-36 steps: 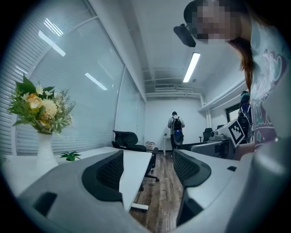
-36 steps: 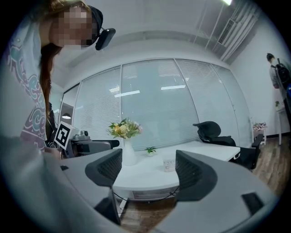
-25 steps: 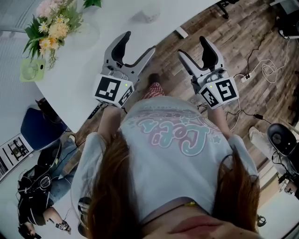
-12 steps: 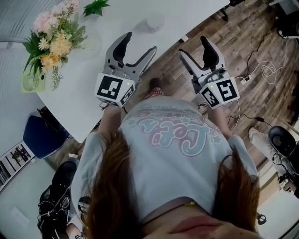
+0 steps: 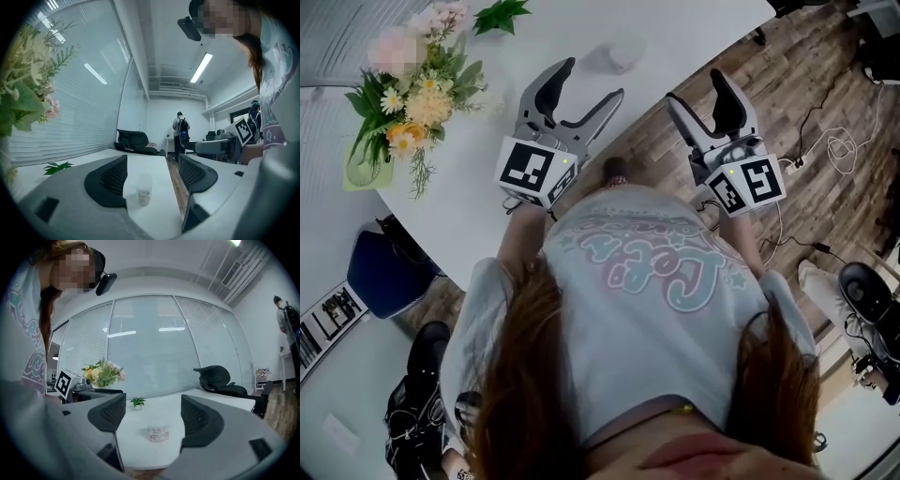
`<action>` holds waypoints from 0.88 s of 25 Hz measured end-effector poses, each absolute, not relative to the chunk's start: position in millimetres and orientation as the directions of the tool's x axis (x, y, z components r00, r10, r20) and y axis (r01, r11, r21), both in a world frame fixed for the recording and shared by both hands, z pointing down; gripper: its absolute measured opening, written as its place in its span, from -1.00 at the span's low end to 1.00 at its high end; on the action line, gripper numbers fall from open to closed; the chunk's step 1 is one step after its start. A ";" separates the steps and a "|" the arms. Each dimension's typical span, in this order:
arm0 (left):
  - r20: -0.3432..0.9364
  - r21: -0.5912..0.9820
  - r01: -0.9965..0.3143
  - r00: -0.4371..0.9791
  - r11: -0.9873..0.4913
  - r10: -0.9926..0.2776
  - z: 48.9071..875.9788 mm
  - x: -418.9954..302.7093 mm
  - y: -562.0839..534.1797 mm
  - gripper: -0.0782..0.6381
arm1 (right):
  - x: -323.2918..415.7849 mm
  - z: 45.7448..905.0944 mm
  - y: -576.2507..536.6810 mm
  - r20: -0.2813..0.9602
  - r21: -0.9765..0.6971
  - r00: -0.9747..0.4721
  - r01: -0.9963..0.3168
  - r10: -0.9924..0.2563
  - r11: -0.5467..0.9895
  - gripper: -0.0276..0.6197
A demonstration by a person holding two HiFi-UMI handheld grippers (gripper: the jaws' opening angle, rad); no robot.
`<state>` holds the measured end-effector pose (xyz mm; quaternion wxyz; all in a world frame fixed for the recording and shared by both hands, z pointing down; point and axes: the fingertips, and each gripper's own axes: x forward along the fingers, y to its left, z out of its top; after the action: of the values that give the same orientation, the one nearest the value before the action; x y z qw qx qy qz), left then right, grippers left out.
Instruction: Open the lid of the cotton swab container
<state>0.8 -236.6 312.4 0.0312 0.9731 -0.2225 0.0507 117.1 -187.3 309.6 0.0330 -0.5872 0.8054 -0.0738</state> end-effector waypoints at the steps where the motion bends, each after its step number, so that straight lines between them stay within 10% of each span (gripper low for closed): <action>1: 0.113 0.038 -0.436 0.896 -0.899 -0.429 312.8 0.8 -238.7 0.12 | 117.0 309.7 -189.5 0.034 -0.158 -0.309 -0.941 -0.951 0.300 0.19; 22: 0.149 0.018 -0.510 0.852 -0.860 -0.502 319.9 15.7 -255.2 0.12 | 129.4 307.1 -223.2 0.030 -0.164 -0.430 -0.893 -0.902 0.420 0.19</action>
<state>15.7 -255.2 319.9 0.0284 0.9618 -0.2633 0.0695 129.4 -223.2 307.1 0.0310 -0.5328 0.8421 -0.0776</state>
